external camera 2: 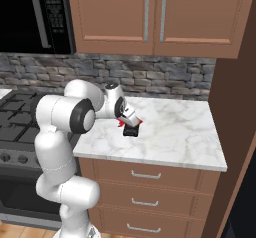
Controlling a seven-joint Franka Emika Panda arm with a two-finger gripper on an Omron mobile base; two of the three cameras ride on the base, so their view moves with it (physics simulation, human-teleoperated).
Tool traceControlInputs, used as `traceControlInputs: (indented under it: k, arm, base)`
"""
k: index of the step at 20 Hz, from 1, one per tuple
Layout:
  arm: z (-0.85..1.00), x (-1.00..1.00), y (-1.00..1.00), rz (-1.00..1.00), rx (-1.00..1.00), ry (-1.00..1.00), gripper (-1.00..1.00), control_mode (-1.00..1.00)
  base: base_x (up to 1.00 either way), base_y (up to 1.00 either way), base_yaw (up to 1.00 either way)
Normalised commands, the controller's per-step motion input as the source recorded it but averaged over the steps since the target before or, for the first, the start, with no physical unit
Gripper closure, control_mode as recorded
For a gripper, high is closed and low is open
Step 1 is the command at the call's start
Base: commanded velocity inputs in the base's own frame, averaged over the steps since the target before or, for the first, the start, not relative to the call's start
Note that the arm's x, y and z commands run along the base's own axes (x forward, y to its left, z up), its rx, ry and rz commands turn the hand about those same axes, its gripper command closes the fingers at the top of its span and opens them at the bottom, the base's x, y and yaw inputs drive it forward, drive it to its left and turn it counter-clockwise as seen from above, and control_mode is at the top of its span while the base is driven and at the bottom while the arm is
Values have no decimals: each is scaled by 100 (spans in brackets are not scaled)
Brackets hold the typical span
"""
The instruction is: Take the fish from the fridge and place it on the digital scale on the counter by the fridge. Wait a few seconds for a reading, then move it to the plate on the dining counter.
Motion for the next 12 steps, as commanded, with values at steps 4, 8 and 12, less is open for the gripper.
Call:
traceControlInputs:
  k: [4, 8, 12]
  arm:
    - [-12, 0, 24, 0, -3, 0, -100, -100]
    - [-10, 0, 19, 0, -2, 0, -100, -100]
    - [0, -9, 0, 0, 0, 0, -100, -100]
  base:
    - [0, 0, 0]
    - [0, 0, 0]
    - [0, 0, 0]
